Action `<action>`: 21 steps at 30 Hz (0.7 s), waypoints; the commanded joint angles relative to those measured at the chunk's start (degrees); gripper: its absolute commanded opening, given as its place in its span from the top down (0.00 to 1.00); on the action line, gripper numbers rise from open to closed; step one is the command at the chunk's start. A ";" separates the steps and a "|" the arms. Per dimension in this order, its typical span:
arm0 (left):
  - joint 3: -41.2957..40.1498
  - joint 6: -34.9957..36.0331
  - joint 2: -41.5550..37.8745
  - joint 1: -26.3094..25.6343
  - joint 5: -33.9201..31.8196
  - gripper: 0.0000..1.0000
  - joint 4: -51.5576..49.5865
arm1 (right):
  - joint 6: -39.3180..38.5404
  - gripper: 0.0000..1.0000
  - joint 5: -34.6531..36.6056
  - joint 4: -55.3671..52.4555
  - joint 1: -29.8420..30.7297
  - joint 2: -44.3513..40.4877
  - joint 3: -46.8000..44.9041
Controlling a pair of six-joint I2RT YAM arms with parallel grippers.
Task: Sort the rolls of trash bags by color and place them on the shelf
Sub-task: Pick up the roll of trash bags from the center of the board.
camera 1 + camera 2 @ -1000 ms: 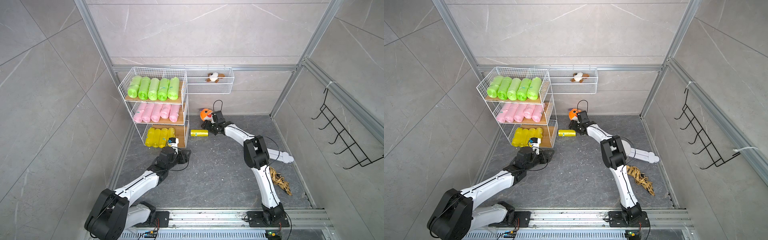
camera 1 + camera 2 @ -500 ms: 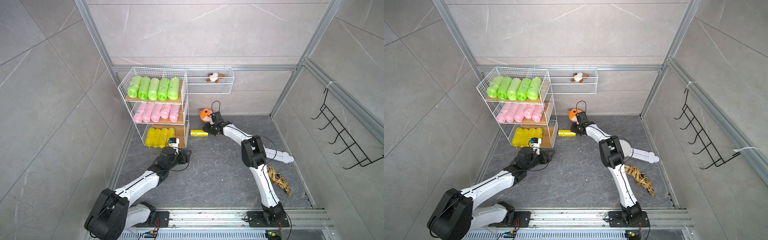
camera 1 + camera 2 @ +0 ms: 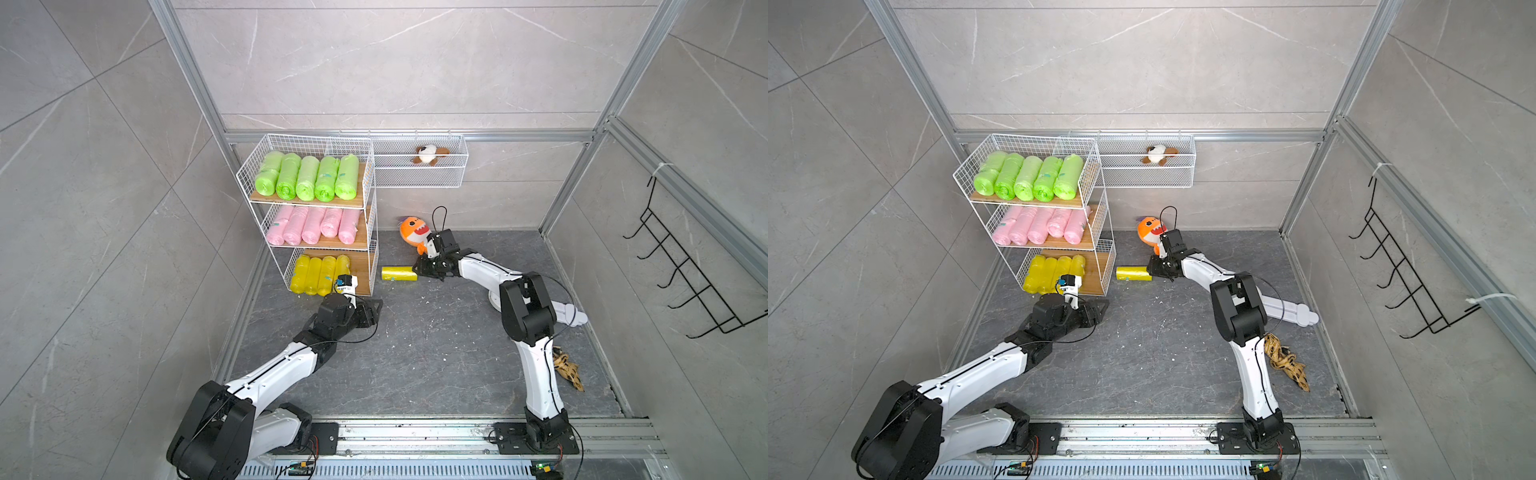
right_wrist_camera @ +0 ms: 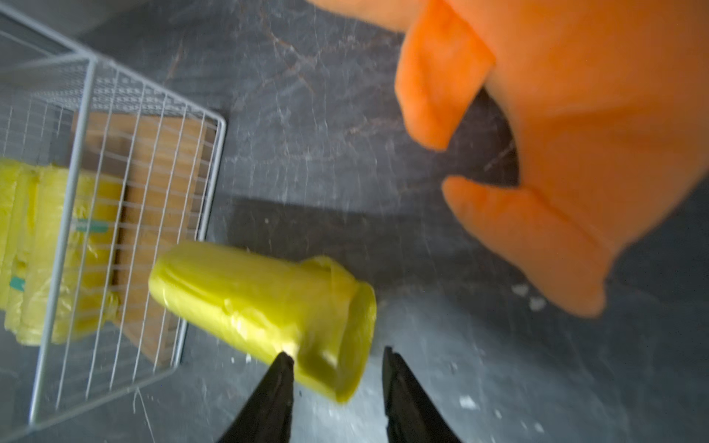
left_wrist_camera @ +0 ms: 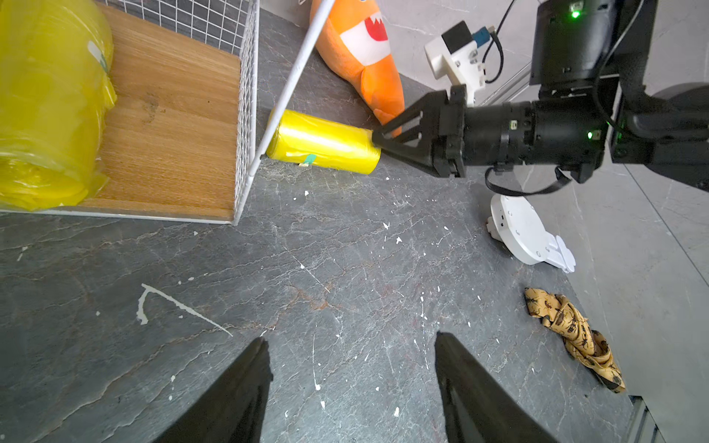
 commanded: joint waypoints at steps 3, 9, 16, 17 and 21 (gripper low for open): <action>0.33 1.17 -1.59 -0.18 -1.14 0.29 0.23 | -8.53 0.47 -1.72 3.43 -0.40 -9.71 -8.97; 1.16 1.83 -1.30 -0.18 -1.31 0.29 -0.87 | -25.03 0.14 -2.05 2.16 -0.41 -9.02 -5.61; 1.20 2.00 -1.49 -0.16 -1.84 0.29 -1.56 | -39.83 0.02 2.22 0.11 0.08 -3.86 1.15; 1.50 2.05 -1.32 -0.18 -1.84 0.29 -1.80 | -41.69 0.01 2.30 0.20 0.12 -3.00 2.07; 2.54 2.44 -0.63 -0.16 -1.72 0.29 -2.81 | -48.90 0.01 2.40 -3.73 0.33 1.93 8.60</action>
